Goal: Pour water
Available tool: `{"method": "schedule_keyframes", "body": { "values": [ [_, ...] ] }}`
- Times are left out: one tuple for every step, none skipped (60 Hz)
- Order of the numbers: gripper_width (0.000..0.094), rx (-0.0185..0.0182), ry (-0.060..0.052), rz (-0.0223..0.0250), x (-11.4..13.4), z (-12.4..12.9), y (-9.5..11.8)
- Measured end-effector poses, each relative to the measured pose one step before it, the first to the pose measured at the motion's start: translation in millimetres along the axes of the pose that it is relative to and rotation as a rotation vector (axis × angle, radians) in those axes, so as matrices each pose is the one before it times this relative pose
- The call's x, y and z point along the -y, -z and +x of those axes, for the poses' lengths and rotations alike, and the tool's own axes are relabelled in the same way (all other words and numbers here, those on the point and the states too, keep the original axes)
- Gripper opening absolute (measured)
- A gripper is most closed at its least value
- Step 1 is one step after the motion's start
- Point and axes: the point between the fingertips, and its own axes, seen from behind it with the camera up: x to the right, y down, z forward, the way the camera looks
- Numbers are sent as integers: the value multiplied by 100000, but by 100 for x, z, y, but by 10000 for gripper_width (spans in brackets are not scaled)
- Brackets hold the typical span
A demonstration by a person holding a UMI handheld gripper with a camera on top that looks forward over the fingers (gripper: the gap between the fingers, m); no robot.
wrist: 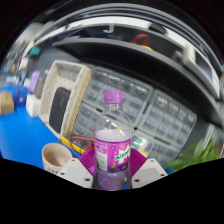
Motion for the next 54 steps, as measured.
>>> {"method": "schedule_keyframes", "body": {
  "values": [
    [391, 1035, -3960, -99, -204, 84, -109],
    [391, 938, -3630, -173, -233, 13, -40],
    [391, 841, -3283, -2, -217, 40, -33],
    [392, 542, -3027, 233, -201, 18, -25],
    [392, 586, -2874, 348, -192, 4, -38],
    [391, 990, -2705, 211, -215, 80, -100],
    [392, -993, -2403, 388, -250, -498, 210],
    [392, 1054, -1798, 189, -296, 73, -73],
    [392, 625, -1669, 150, -180, -10, -7],
    [391, 549, -1576, 333, -163, -18, -9],
    [391, 506, -1358, 482, -147, -22, -8],
    [392, 492, -1018, 574, -149, -43, -24],
    [393, 437, -769, 654, -110, -69, -48],
    [391, -671, -507, 890, -91, -251, 76],
    [392, 88, -639, 484, -117, 32, -75],
    [391, 56, -675, 451, -186, 64, -50],
    [391, 112, -679, 295, -139, 38, -72],
    [390, 112, -779, 322, -106, 1, -53],
    [390, 175, -826, 313, -131, -6, -62],
    [390, 365, -849, 219, -148, -17, -73],
    [390, -121, -850, 248, -282, -218, -23],
    [390, 464, -540, -166, -273, -83, -86],
    [390, 366, -287, -350, -401, 20, -231],
    [389, 134, -234, -620, -422, 30, -120],
    [389, 63, 8, -751, -507, 33, -132],
    [391, -29, 155, -1162, -581, 87, 58],
    [394, 212, -156, 4146, 827, 27, 52],
    [395, 0, -98, 298, -70, 59, 58],
    [398, -337, -91, -72, -129, 102, 103],
    [393, -504, -147, 593, 54, -179, 182],
    [392, 200, 34, -512, -179, 3, -40],
    [393, 90, 351, 441, 68, 15, -7],
    [392, 45, 373, -68, -47, -10, 35],
    [396, 83, 273, 199, 20, -31, 24],
    [401, 84, 144, 184, 28, -14, 7],
    [401, -173, -34, 29, -23, -127, 120],
    [422, 14, -294, 13, 7, 42, -29],
    [421, -193, -399, -60, -8, 69, -26],
    [426, -118, -391, -89, -6, 75, -26],
    [439, -149, -520, -73, 21, 73, -10],
    [446, -88, -344, 38, 11, 41, -13],
    [465, -79, -246, 54, 6, 31, 4],
    [476, -63, -287, 135, 40, -1, -9],
    [489, -12, -152, 13, 13, -20, 1],
    [496, -239, -112, 78, -22, 43, 28],
    [507, -146, 161, -12, 18, 29, -29],
    [515, -218, 187, -71, -11, 30, -2],
    [524, -341, 167, -219, -56, 88, 26],
    [547, -349, 21, -398, -104, 74, 32],
    [581, -424, -25, -749, -173, 50, 23],
    [645, -992, -156, -1100, -184, 118, 80],
    [653, -1052, -226, -1053, -255, 212, 63],
    [710, -1094, -204, -797, -206, 204, 104],
    [740, -817, -270, -526, -155, 136, 128]
  ]
}}
